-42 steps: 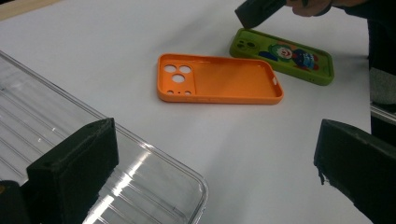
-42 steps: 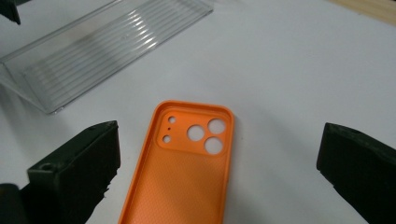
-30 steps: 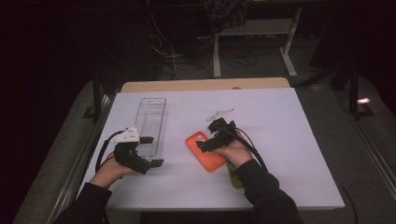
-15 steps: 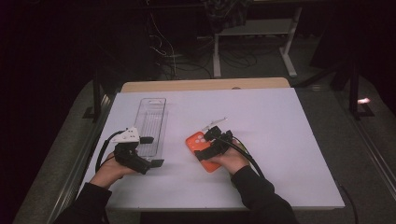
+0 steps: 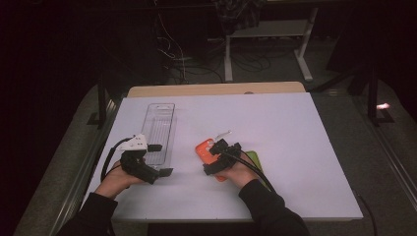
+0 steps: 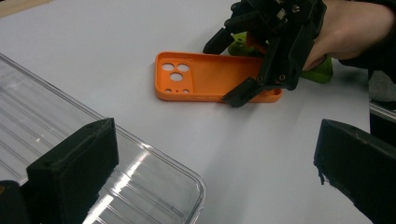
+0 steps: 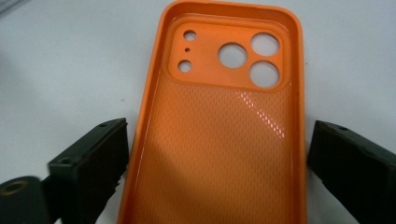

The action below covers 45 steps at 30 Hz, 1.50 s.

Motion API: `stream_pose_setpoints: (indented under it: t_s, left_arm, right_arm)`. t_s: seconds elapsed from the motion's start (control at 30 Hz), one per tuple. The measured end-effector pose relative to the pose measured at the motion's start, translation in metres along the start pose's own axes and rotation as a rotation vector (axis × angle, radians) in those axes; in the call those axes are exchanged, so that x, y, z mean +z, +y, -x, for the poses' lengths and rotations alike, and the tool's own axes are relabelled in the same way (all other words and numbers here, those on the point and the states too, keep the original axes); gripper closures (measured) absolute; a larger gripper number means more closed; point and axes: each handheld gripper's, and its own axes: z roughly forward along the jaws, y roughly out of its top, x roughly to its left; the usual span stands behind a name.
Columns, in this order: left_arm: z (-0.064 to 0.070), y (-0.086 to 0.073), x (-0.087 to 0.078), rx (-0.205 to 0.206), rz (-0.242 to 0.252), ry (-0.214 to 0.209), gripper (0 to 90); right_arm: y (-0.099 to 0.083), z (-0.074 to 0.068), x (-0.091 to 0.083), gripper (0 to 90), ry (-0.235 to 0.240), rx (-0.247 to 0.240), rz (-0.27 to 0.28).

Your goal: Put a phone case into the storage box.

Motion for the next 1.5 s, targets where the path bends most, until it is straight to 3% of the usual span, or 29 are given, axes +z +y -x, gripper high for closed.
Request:
stream_pose_setpoints:
  t_s: [0.17,0.7,0.87,0.97,1.23,1.5]
  left_arm:
    - [0.0,0.0,0.0,0.0,0.0,0.001,0.0]
    - [0.0,0.0,0.001,0.0,-0.001,-0.001,0.0]
    - [0.0,0.0,0.0,-0.006,0.0,0.001,0.0]
    - [-0.001,0.0,0.0,-0.002,-0.002,0.002,0.0]
    - [-0.001,0.0,-0.001,-0.003,-0.001,0.001,0.0]
    - [-0.002,0.0,-0.002,-0.009,0.009,-0.006,0.0]
  right_arm:
    - [0.0,-0.002,-0.002,11.0,-0.018,-0.013,0.005]
    - [0.001,-0.004,-0.003,14.7,-0.039,0.026,-0.006]
    - [0.002,-0.003,-0.006,14.9,-0.012,0.071,-0.02]
    - [0.003,-0.002,-0.009,14.9,-0.005,0.072,-0.013]
    - [0.009,0.0,-0.021,14.9,0.022,0.059,0.0]
    - [0.018,0.014,-0.04,14.9,0.069,-0.004,0.004]
